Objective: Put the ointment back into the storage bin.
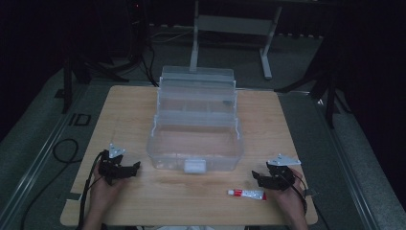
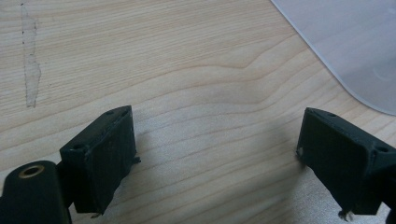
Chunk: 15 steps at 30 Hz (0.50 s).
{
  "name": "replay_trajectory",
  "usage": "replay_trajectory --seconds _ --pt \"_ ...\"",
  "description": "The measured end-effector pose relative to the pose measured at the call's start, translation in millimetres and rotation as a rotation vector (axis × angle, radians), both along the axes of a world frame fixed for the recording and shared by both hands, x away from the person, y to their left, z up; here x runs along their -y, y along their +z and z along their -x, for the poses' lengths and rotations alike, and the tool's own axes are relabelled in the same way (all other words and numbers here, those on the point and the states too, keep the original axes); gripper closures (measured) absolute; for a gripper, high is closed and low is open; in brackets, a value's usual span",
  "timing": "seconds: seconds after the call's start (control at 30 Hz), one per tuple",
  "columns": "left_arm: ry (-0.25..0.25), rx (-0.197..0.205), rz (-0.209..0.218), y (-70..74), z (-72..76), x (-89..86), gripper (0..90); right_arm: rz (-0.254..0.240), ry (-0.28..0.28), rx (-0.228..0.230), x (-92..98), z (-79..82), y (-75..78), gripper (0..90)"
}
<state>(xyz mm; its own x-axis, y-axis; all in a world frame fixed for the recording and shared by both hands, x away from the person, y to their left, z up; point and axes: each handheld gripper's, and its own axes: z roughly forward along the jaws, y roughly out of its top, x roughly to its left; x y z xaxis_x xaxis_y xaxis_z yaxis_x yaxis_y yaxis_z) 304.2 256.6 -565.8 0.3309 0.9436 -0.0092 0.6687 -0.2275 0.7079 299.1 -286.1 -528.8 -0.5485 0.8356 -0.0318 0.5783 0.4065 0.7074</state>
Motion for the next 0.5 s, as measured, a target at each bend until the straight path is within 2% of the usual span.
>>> replay_trajectory --seconds 0.27,0.5 --pt "0.0 0.0 0.0 0.0 0.0 0.0 12.0 0.075 0.062 -0.001 2.1 -1.3 15.2 27.9" --pt "0.0 0.0 0.0 0.0 0.0 0.0 12.0 0.112 0.104 -0.011 6.0 -3.6 26.9 27.9"
